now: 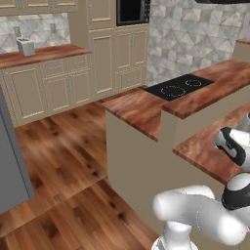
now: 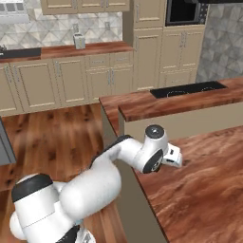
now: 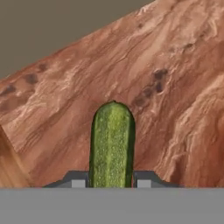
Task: Open the fridge, remove the orange, squash, and chicken drumstick, and place them on any counter.
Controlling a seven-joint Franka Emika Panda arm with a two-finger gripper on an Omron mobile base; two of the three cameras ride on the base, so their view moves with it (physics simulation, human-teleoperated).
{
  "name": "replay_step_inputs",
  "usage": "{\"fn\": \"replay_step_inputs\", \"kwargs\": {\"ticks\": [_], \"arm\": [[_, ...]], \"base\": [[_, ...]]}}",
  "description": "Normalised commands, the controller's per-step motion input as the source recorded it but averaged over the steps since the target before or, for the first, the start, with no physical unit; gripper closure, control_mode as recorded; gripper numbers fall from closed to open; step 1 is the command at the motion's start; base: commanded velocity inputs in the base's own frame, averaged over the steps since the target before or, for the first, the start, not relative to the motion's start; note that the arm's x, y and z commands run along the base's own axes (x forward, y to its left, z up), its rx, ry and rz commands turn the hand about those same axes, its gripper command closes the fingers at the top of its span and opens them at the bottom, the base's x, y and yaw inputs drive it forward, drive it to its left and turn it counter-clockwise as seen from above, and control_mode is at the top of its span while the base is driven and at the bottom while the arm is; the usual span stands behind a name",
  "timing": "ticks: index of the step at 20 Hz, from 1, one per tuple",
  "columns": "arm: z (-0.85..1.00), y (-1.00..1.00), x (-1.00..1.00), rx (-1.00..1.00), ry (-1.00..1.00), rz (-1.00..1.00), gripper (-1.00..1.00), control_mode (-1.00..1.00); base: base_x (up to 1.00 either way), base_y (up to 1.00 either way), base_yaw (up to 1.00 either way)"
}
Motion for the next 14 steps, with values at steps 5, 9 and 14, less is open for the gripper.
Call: {"fn": "replay_step_inputs", "kwargs": {"ticks": [5, 9, 14], "arm": [[-0.22, -0.52, 1.00, 0.00, 0.15, 0.00, 1.00, -1.00], [-0.17, -0.43, 0.92, 0.01, 0.00, 0.00, 1.00, -1.00], [-0.39, -0.34, 0.67, 0.04, 0.01, 0.00, 1.00, -1.00]], "base": [[0.00, 0.00, 0.00], [0.00, 0.00, 0.00], [0.00, 0.00, 0.00]]}}
